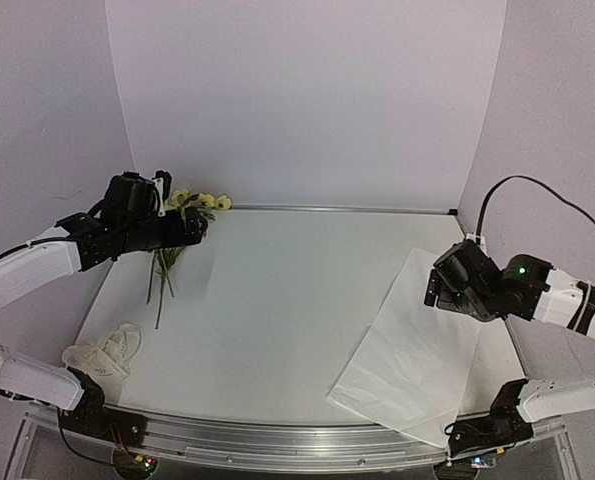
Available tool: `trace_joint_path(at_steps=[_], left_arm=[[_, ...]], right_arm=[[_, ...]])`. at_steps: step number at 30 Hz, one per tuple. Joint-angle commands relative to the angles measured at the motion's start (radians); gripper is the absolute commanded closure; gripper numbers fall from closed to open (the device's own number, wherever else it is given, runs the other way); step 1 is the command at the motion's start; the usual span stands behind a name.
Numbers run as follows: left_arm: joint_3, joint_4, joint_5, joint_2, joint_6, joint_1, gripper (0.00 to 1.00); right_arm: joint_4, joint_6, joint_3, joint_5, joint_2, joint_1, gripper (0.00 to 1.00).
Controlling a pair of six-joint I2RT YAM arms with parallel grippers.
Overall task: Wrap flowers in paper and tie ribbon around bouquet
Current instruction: Move the folded wrapping paper to the center of the board.
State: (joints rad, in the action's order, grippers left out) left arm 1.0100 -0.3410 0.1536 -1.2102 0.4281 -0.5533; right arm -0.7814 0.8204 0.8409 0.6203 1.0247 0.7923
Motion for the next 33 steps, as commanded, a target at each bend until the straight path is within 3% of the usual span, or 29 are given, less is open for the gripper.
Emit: trace_joint_path(at_steps=[1,6,17,27,33], left_arm=[[-0.022,0.027,-0.068,0.019,0.021,0.004,0.0],[-0.043,0.064,-0.113,-0.03,0.051,0.011,0.0],[-0.088,0.227,-0.408,-0.215,0.17,0.015,0.0],[-0.066,0.242,-0.47,-0.29,0.182,0.015,0.0],[-0.054,0.209,-0.459,-0.278,0.174,0.015,0.0]], right_arm=[[-0.075,0.065,0.089,-0.048,0.108,-0.01,0.02],[-0.115,0.141,0.081,-0.084,0.171,-0.065,0.02],[-0.079,0.2,-0.189,-0.198,0.078,-0.351,0.02],[0.269,0.164,-0.344,-0.468,0.171,-0.471,0.02],[0.389,0.149,-0.379,-0.535,0.201,-0.496,0.02]])
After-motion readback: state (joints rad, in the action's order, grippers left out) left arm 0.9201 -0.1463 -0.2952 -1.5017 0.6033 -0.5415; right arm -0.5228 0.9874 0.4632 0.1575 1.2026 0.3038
